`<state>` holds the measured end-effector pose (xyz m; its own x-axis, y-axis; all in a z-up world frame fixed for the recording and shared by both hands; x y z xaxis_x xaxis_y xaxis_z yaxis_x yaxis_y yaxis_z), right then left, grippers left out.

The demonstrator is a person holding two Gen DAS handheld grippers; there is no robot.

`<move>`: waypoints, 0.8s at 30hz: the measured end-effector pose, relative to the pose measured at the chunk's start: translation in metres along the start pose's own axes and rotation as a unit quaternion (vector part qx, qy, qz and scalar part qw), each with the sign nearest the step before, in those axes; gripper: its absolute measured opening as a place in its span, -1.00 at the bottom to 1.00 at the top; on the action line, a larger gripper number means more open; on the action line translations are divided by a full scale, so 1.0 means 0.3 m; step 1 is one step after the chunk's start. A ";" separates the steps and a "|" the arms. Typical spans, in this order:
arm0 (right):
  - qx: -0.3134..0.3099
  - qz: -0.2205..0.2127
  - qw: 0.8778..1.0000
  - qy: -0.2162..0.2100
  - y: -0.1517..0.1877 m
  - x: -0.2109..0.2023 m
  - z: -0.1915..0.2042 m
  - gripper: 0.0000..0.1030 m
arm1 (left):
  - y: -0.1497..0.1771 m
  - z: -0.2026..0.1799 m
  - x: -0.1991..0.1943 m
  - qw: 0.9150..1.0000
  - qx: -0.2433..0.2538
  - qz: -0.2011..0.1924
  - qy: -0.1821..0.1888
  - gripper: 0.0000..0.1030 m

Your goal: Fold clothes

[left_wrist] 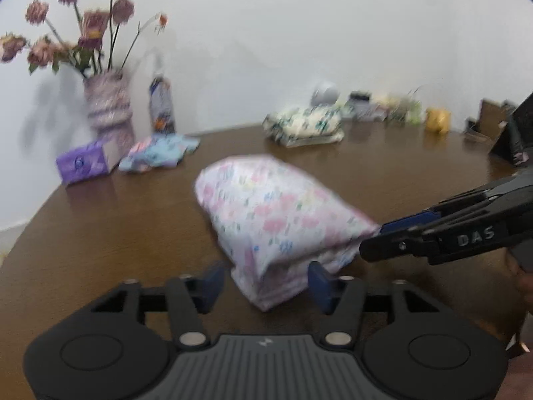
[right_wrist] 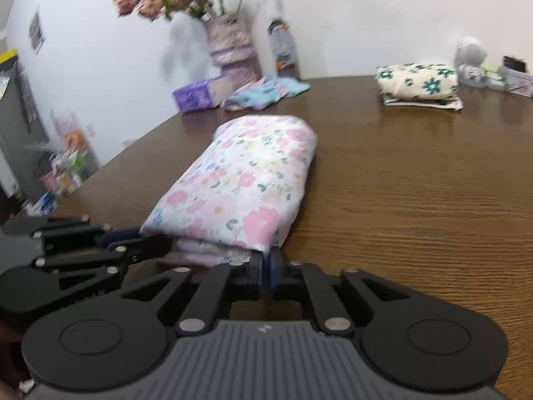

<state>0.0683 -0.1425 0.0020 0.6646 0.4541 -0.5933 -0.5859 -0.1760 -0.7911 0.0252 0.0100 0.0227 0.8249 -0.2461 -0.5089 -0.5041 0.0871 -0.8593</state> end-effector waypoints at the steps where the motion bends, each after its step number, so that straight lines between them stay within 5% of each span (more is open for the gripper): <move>1: 0.000 -0.002 1.000 -0.006 -0.003 -0.017 -0.001 -0.33 | -0.019 0.013 -0.011 1.000 -0.012 -0.005 0.012 0.11; 2: 0.000 -0.007 1.000 -0.012 -0.008 -0.041 -0.003 -0.07 | -0.038 0.026 -0.020 0.999 -0.027 -0.010 0.024 0.22; 4: 0.011 -0.017 1.000 -0.020 -0.034 -0.073 -0.019 -0.06 | -0.081 0.059 -0.002 0.997 -0.071 -0.010 0.040 0.35; 12: 0.101 0.012 0.994 -0.039 -0.126 0.023 -0.106 -0.12 | -0.123 0.168 0.141 0.975 -0.208 0.056 0.048 0.25; 14: 0.120 0.024 0.992 -0.043 -0.121 0.051 -0.121 -0.15 | -0.110 0.183 0.165 0.971 -0.222 0.070 0.056 -0.29; 16: 0.135 0.029 0.989 -0.053 -0.114 0.068 -0.130 -0.32 | -0.091 0.192 0.184 0.965 -0.238 0.084 0.074 -0.62; 18: 0.140 0.031 0.988 -0.063 -0.111 0.077 -0.129 -0.63 | -0.088 0.197 0.182 0.963 -0.245 0.081 0.076 -0.59; 20: 0.136 0.032 0.988 -0.064 -0.111 0.079 -0.123 -0.63 | -0.093 0.203 0.179 0.962 -0.253 0.076 0.072 -0.17; 22: 0.139 0.030 0.988 -0.064 -0.118 0.074 -0.131 -0.51 | -0.100 0.205 0.183 0.962 -0.254 0.072 0.067 0.09; 24: 0.148 0.022 0.987 -0.057 -0.128 0.066 -0.148 -0.15 | -0.103 0.202 0.194 0.961 -0.254 0.076 0.072 -0.15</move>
<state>0.1245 -0.1655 0.0139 0.5885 0.5507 -0.5919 -0.7339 0.0566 -0.6769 0.1043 0.0514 0.0163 0.7067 -0.4020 -0.5822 -0.7057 -0.3421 -0.6204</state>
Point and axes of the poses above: each gripper's, at about its wrist camera, not at the fingertips, and x roughly the way its jaws point, z to its left, y to its underside, the point moved 4 cm from there along x, roughly the way its jaws point, and after that the axes turned 7 degrees about -x, right-handed, at the moved point
